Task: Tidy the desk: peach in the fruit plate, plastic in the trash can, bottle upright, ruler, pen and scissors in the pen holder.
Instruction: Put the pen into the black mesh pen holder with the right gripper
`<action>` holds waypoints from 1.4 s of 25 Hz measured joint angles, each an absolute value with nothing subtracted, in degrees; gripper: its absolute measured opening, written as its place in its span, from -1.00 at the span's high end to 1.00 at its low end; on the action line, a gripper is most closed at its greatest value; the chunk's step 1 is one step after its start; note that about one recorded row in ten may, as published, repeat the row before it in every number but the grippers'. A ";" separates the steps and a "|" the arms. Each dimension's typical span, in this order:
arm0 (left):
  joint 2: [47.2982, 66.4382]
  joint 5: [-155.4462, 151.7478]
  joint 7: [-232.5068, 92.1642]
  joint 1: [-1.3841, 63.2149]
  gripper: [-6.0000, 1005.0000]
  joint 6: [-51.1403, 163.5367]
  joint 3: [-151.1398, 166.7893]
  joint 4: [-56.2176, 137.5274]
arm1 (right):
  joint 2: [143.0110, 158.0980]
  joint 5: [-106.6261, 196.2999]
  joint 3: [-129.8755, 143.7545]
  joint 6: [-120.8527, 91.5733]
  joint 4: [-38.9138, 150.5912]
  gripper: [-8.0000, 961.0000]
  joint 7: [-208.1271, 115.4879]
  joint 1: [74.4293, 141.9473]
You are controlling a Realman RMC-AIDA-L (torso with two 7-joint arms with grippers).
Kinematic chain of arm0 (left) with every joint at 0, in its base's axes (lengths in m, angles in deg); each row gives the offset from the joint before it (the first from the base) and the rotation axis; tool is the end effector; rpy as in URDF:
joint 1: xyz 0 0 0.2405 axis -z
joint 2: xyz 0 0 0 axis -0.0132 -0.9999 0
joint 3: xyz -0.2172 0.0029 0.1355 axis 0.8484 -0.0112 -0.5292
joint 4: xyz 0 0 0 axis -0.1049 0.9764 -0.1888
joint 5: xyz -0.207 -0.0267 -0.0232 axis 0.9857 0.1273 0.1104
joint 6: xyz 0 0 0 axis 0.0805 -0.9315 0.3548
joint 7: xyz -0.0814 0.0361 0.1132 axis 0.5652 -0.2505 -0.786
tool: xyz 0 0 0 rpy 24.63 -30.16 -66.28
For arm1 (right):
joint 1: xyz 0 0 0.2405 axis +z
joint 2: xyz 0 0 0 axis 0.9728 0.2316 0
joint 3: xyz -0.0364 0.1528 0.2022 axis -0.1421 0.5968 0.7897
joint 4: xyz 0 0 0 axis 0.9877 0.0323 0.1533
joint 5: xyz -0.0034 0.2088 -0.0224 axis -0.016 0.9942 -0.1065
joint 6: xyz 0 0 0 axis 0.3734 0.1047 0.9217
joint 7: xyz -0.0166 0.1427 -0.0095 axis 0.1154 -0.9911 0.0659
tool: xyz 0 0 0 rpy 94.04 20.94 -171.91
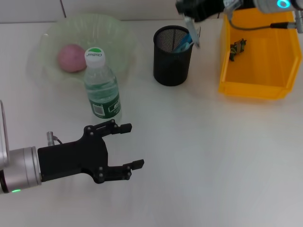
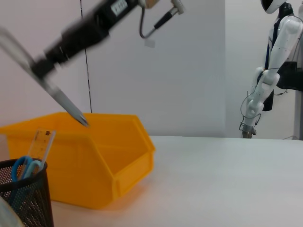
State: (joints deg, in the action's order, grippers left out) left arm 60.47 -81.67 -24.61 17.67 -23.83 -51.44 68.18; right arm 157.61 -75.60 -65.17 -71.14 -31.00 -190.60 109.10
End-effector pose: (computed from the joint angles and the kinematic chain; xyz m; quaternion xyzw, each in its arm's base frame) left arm -0.2846 0.2568 -0.0479 -0.9517 -0.0465 -0.2718 0.1351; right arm 0.0838 0.3895 0.0316 -0.9214 0.2251 0.1031 0.2996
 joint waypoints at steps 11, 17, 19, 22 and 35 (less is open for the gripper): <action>60.53 -81.52 -23.48 18.60 -0.69 -23.66 -50.80 68.17 | 157.20 -1.67 -64.74 -59.35 4.32 0.71 -113.43 103.07; 60.57 -81.47 -23.36 18.76 -0.69 -23.55 -50.56 68.16 | 157.02 9.28 -60.53 -62.35 28.60 0.71 -100.07 111.68; 60.58 -81.44 -23.36 18.76 -0.69 -23.54 -50.57 68.16 | 157.02 9.31 -59.84 -62.33 32.73 0.71 -99.02 113.86; 60.60 -81.38 -23.36 18.73 -0.69 -23.63 -50.52 68.15 | 157.03 9.12 -60.17 -62.15 34.99 0.71 -98.10 115.27; 60.60 -80.91 -23.46 18.76 -0.69 -23.54 -50.51 68.07 | 157.26 9.30 -62.86 -59.18 38.97 0.59 -97.53 116.77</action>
